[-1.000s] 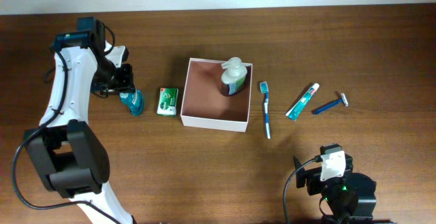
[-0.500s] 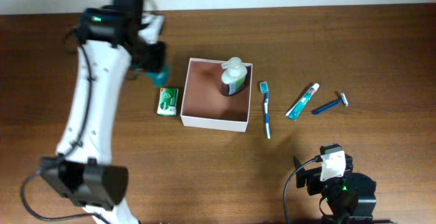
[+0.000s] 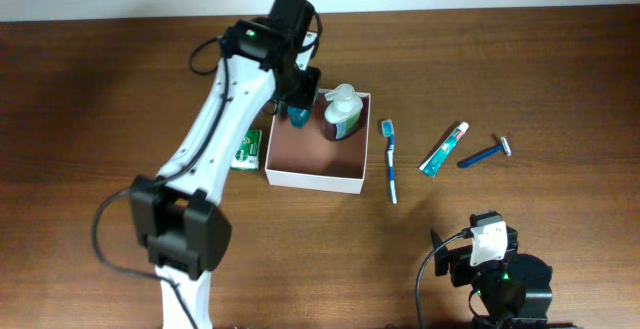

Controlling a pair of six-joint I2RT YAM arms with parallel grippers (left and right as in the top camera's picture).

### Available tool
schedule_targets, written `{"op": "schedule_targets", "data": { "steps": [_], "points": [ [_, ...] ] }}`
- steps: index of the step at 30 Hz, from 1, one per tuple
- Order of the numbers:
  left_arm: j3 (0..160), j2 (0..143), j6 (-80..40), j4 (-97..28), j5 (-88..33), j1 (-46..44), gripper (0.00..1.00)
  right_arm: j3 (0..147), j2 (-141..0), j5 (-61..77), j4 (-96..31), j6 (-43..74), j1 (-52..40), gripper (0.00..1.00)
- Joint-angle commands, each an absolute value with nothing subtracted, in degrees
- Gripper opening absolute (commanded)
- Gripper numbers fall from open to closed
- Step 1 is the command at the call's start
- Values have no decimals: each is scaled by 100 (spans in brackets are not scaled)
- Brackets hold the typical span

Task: Pack container
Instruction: 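Place the mouthwash bottle into the box beside the soap bottle, then grasp the green Dettol soap bar with the left gripper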

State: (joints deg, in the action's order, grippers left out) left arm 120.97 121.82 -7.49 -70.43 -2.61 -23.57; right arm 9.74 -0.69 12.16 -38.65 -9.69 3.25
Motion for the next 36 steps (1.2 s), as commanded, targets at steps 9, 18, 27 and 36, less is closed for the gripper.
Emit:
{"op": "schedule_targets", "data": {
  "steps": [9, 18, 27, 36],
  "points": [
    [12230, 12597, -856, -7030, -475, -2473, 100, 943, -25, 1288, -3854, -1009, 368, 99],
    [13504, 12586, -757, -8748, -473, -1876, 99, 943, -25, 1288, -3854, -1009, 368, 99],
    [13952, 12586, -357, -9671, -399, -897, 99, 943, -25, 1288, -3854, -1009, 368, 99],
    [12462, 12589, -93, -8790, -30, -600, 98, 943, -25, 1288, -3854, -1007, 368, 99]
  ]
}}
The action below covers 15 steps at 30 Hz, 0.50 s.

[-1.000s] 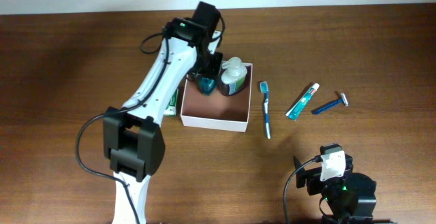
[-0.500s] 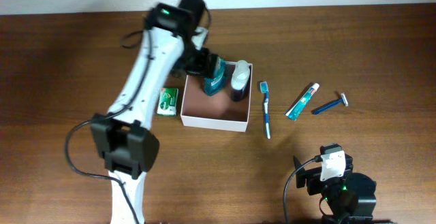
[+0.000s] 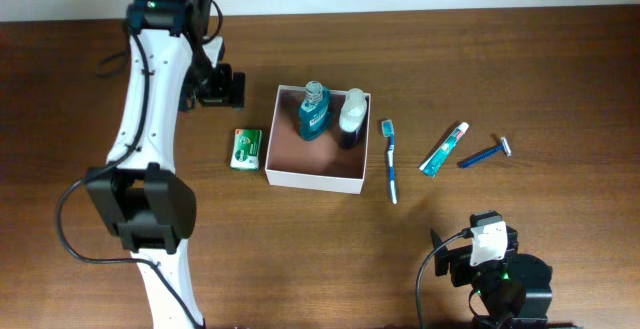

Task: Pack container
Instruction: 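Grasp the green Dettol soap bar with the left gripper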

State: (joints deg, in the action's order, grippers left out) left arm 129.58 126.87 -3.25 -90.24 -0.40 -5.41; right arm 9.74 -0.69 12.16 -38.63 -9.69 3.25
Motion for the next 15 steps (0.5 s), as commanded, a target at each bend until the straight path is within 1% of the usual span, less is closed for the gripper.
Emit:
{"op": "schedule_targets", "data": {
  "steps": [1, 7, 13, 14, 15],
  "points": [
    [12228, 12589, -8, -8597, -137, -626, 98, 943, -25, 1288, -3854, -1009, 368, 99],
    [10962, 12589, 93, -7537, -233, -777, 94, 943, -25, 1288, -3854, -1007, 368, 99],
    [10180, 12589, 69, -6930, -233, -886, 89, 943, -25, 1288, -3854, -1009, 368, 99],
    [10055, 12589, 69, -6831, -235, -893, 84, 943, -25, 1288, -3854, -1009, 368, 99],
    [9953, 12589, 69, -6757, -233, -895, 83, 943, -25, 1288, -3854, -1009, 368, 99]
  ]
}}
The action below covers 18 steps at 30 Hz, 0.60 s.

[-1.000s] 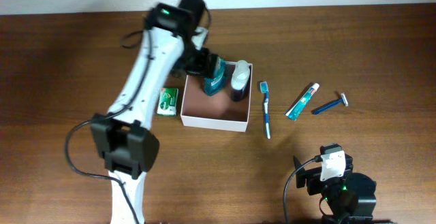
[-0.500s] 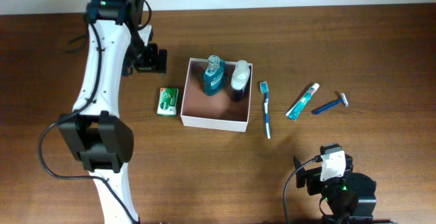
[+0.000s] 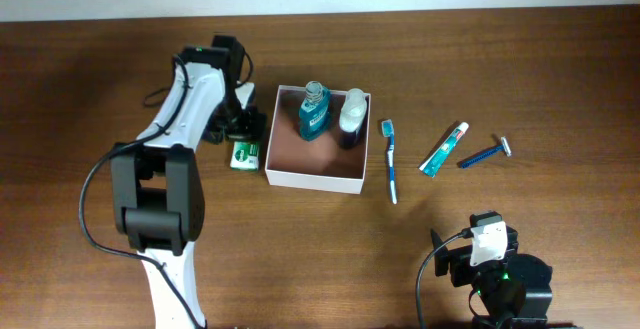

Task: Pack container
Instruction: 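Grasp the green Dettol soap bar with the left gripper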

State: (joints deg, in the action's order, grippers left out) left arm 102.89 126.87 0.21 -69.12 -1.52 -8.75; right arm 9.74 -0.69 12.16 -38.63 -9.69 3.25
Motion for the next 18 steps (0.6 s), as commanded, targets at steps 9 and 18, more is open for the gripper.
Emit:
{"op": "schedule_targets", "data": {
  "steps": [9, 18],
  "points": [
    [9402, 12589, 69, -6337, -235, -895, 57, 943, -25, 1288, -3854, -1009, 368, 99],
    [9815, 12586, 69, -6716, -213, -775, 33, 943, -25, 1288, -3854, -1009, 368, 99]
  ]
}}
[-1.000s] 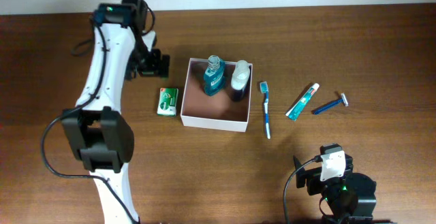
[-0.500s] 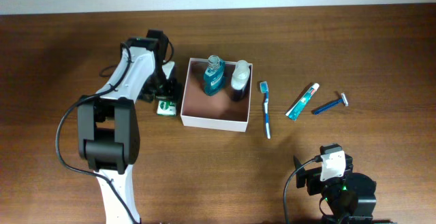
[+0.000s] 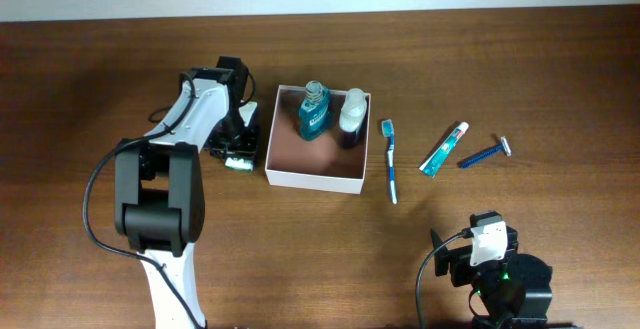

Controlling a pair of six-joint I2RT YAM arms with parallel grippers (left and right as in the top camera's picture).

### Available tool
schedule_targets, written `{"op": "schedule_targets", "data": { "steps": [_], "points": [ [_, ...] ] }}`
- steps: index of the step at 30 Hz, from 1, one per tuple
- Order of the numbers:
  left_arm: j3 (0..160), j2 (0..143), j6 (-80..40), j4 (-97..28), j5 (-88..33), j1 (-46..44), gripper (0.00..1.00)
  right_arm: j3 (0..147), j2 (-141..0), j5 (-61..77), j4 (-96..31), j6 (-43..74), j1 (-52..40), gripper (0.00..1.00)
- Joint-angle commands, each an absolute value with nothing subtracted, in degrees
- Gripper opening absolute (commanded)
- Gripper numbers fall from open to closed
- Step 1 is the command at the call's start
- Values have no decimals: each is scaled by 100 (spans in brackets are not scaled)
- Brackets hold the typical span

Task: Pack container
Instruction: 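Grasp the green Dettol soap bar with the left gripper, then drop the soap bar into the box and raise the left arm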

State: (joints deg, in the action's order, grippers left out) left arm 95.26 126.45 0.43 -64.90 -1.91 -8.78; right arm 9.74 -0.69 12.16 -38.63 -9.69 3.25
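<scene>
The white box [image 3: 312, 177] stands at mid-table with a teal bottle [image 3: 313, 112] and a white-capped dark bottle [image 3: 350, 117] upright in its far end. Just left of the box lies a green soap packet [image 3: 238, 162], of which only the near end shows. My left gripper [image 3: 243, 141] is down over the packet with its fingers apparently spread; whether they touch it is hidden. To the right of the box lie a blue toothbrush [image 3: 390, 161], a toothpaste tube [image 3: 443, 149] and a blue razor [image 3: 486, 153]. My right gripper [image 3: 470, 259] sits folded at the near edge.
The left arm's white links [image 3: 200, 109] reach in from the near left, and its base [image 3: 160, 209] stands left of the box. The right arm's base [image 3: 505, 284] is at the bottom right, near the table's front edge.
My left gripper has dropped lower over the green packet and now covers most of it. The bottles, toothbrush, toothpaste, razor and right arm have not moved.
My left gripper was in the box's far left corner with the teal bottle beside the white-capped one. Then the bottle stood free in the box and the gripper was off to the far left. It then came above the green packet and now sits down over it.
</scene>
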Motion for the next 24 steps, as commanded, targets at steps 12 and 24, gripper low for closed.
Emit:
{"op": "schedule_targets", "data": {
  "steps": [12, 24],
  "points": [
    [12366, 12136, -86, -8897, -338, -976, 16, 943, -25, 1288, -3854, -1009, 368, 99],
    [11601, 12130, -1011, -8073, -565, -1726, 18, 943, -25, 1288, -3854, -1009, 368, 99]
  ]
}}
